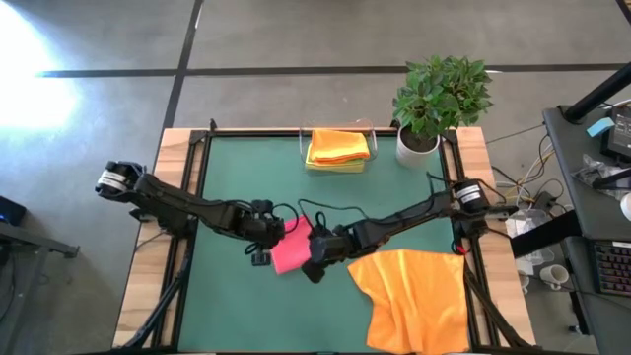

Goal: Fold microfiber towels
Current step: Put the folded pink towel into the transparent bin

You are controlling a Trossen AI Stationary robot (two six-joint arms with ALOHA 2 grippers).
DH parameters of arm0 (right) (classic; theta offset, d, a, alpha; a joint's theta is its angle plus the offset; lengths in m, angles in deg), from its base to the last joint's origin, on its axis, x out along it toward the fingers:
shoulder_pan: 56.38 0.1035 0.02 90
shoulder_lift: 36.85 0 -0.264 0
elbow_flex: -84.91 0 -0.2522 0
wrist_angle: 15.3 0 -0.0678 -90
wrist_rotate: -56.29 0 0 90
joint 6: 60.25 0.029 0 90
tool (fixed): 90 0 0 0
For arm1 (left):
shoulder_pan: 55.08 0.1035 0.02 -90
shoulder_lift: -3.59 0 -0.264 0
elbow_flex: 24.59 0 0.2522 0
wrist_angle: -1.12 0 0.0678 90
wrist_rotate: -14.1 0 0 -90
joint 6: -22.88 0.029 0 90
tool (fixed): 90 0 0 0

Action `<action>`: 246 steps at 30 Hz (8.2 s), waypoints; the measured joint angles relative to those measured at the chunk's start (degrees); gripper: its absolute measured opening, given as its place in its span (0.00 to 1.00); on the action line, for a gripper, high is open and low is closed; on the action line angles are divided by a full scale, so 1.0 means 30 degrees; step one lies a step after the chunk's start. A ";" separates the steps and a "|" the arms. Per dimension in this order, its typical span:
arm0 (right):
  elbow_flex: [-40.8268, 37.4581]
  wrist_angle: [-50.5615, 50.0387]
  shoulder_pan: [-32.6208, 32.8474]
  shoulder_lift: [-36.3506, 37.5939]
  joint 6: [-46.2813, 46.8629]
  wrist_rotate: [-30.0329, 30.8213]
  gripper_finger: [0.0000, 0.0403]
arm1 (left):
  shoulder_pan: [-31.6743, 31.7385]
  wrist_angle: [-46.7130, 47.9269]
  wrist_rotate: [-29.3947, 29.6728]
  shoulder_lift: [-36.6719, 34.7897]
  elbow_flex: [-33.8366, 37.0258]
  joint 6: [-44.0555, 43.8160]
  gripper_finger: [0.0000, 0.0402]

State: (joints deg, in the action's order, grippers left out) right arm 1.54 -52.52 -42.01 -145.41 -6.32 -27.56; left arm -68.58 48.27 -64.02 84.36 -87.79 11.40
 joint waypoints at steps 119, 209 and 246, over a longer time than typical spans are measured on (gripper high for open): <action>-0.9517 -0.2492 0.2743 1.1073 0.4886 0.5962 0.02 | 0.5556 -0.9836 -0.4217 -0.2984 0.4397 -0.1447 0.44; -1.2087 1.0467 -0.2562 0.6416 0.5271 0.5683 0.03 | 0.8233 -1.6559 -1.0126 0.5177 0.2067 -0.6929 0.01; -0.3166 0.0410 -0.8524 0.8993 -0.5102 0.8873 0.03 | 1.3088 -1.4462 -0.8280 0.3095 -0.4215 -0.2591 0.01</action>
State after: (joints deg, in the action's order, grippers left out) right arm -7.96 -51.29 -67.58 -118.43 -21.63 -0.94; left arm -29.31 4.88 -88.86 93.64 -100.44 3.62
